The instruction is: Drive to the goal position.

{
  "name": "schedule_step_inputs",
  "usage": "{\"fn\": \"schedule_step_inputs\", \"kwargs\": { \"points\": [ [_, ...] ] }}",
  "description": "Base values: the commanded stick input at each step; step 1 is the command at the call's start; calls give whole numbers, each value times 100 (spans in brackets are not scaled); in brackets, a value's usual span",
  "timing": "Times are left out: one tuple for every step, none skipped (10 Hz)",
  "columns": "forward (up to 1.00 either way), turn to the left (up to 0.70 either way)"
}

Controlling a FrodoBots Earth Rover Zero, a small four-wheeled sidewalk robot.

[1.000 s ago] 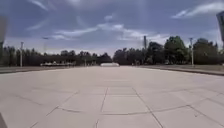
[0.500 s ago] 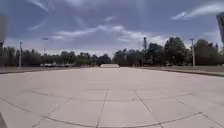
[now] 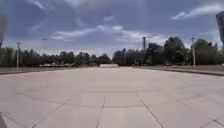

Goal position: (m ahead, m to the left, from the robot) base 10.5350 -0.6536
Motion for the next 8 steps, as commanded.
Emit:
{"fn": "schedule_step_inputs", "kwargs": {
  "points": [
    [56, 0],
    [56, 0],
    [56, 0],
    [56, 0],
    [56, 0],
    [56, 0],
    [56, 0],
    [56, 0]
  ]
}}
